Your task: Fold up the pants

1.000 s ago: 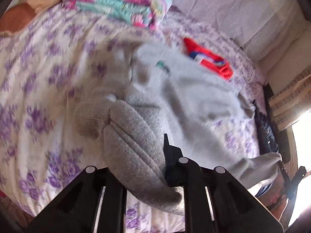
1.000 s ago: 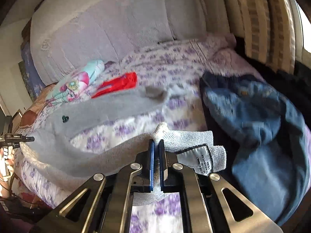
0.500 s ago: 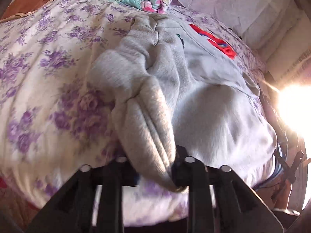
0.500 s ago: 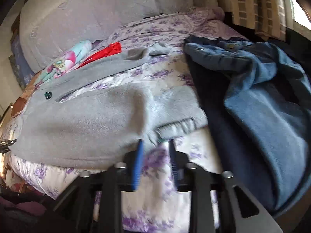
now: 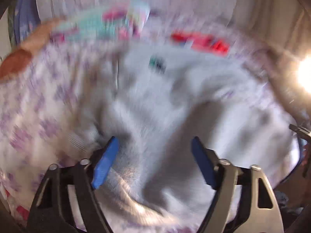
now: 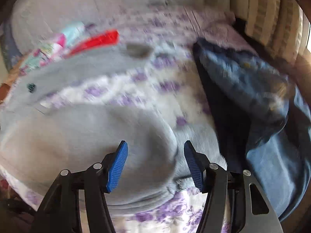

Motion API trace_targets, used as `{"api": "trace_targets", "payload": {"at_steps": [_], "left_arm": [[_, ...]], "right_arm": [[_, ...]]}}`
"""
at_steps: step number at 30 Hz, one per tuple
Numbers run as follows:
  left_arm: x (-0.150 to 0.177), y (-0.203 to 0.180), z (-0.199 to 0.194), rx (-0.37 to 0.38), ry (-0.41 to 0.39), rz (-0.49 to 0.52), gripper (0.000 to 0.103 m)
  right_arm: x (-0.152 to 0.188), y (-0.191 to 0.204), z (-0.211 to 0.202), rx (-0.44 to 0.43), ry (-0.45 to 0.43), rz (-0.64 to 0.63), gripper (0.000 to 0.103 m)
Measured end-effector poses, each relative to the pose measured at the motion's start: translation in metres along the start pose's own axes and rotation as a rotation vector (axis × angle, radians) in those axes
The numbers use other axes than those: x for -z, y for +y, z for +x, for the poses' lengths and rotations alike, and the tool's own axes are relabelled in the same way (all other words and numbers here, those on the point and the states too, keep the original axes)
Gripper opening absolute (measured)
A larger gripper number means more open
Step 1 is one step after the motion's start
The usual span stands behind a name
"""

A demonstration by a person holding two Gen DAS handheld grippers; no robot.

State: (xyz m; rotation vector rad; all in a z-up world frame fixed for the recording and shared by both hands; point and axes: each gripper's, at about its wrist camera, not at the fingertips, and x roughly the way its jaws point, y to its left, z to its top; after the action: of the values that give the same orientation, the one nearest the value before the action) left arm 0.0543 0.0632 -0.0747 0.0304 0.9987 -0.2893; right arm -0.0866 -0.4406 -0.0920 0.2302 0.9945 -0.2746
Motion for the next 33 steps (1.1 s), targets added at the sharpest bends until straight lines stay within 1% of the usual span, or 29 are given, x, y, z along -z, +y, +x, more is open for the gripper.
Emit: {"api": "trace_targets", "payload": {"at_steps": [1, 2, 3, 4, 5, 6, 7, 8, 9, 10, 11, 13, 15, 17, 20, 22, 24, 26, 27, 28, 29, 30, 31, 32, 33], "left_arm": [[0.008, 0.003, 0.014, -0.047, -0.032, 0.019, 0.068], [0.013, -0.002, 0.012, -0.076, -0.065, 0.069, 0.069], [0.013, -0.008, 0.012, -0.105, -0.054, 0.107, 0.069], [0.010, -0.012, 0.006, -0.104, -0.045, 0.116, 0.069], [0.004, -0.012, -0.002, -0.069, -0.043, 0.113, 0.069], [-0.004, -0.012, -0.013, -0.041, -0.056, 0.114, 0.069], [-0.017, -0.011, -0.027, -0.037, -0.087, 0.121, 0.070], [-0.030, -0.010, -0.038, -0.045, -0.121, 0.125, 0.074], [-0.043, -0.005, -0.048, -0.057, -0.158, 0.118, 0.088], [-0.058, 0.002, -0.056, -0.075, -0.193, 0.099, 0.099], [-0.076, 0.013, -0.060, -0.091, -0.213, 0.063, 0.098], [-0.106, 0.044, -0.054, -0.077, -0.193, -0.022, 0.098], [-0.132, 0.077, -0.033, -0.052, -0.137, -0.114, 0.098], [-0.150, 0.104, -0.001, -0.019, -0.056, -0.169, 0.098], [-0.162, 0.124, 0.039, 0.003, 0.023, -0.214, 0.098], [-0.168, 0.128, 0.065, -0.018, 0.081, -0.217, 0.098], [-0.170, 0.128, 0.088, -0.015, 0.142, -0.218, 0.098], [-0.171, 0.124, 0.101, 0.000, 0.162, -0.211, 0.098], [-0.172, 0.121, 0.103, -0.005, 0.161, -0.195, 0.098], [-0.173, 0.117, 0.105, -0.015, 0.155, -0.175, 0.098], [-0.175, 0.114, 0.104, -0.014, 0.151, -0.163, 0.095], [-0.174, 0.111, 0.102, 0.004, 0.151, -0.158, 0.074], [-0.176, 0.109, 0.101, 0.044, 0.157, -0.159, 0.045], [-0.177, 0.106, 0.097, 0.087, 0.159, -0.164, 0.036], [-0.179, 0.102, 0.092, 0.057, 0.148, -0.146, 0.032]], "right_arm": [[0.002, -0.001, -0.005, -0.009, -0.038, -0.015, 0.063], [0.001, 0.002, -0.012, -0.004, -0.037, -0.032, 0.063], [-0.004, 0.004, -0.023, -0.034, -0.059, -0.031, 0.063], [-0.010, 0.007, -0.038, -0.086, -0.094, -0.033, 0.063], [-0.022, 0.014, -0.056, -0.138, -0.138, -0.059, 0.063], [-0.034, 0.024, -0.068, -0.159, -0.171, -0.096, 0.063], [-0.049, 0.039, -0.083, -0.180, -0.216, -0.155, 0.066], [-0.062, 0.052, -0.091, -0.204, -0.248, -0.210, 0.072], [-0.075, 0.067, -0.099, -0.222, -0.280, -0.272, 0.073], [-0.093, 0.089, -0.103, -0.230, -0.308, -0.349, 0.074], [-0.109, 0.111, -0.102, -0.235, -0.325, -0.419, 0.074], [-0.143, 0.155, -0.089, -0.246, -0.347, -0.535, 0.074], [-0.178, 0.190, -0.062, -0.244, -0.322, -0.610, 0.074], [-0.208, 0.221, -0.029, -0.239, -0.271, -0.674, 0.074], [-0.237, 0.258, 0.035, -0.212, -0.191, -0.779, 0.074], [-0.247, 0.270, 0.075, -0.186, -0.145, -0.809, 0.074], [-0.253, 0.279, 0.111, -0.183, -0.094, -0.825, 0.074], [-0.254, 0.285, 0.138, -0.170, -0.048, -0.850, 0.072], [-0.252, 0.285, 0.150, -0.169, -0.007, -0.865, 0.072], [-0.250, 0.284, 0.159, -0.208, 0.046, -0.866, 0.059], [-0.249, 0.283, 0.161, -0.277, 0.091, -0.851, 0.027], [-0.249, 0.282, 0.157, -0.292, 0.084, -0.849, 0.017], [-0.249, 0.280, 0.150, -0.293, 0.057, -0.853, 0.007], [-0.250, 0.277, 0.143, -0.308, 0.048, -0.838, 0.006], [-0.250, 0.273, 0.134, -0.323, 0.026, -0.831, 0.006]]}}
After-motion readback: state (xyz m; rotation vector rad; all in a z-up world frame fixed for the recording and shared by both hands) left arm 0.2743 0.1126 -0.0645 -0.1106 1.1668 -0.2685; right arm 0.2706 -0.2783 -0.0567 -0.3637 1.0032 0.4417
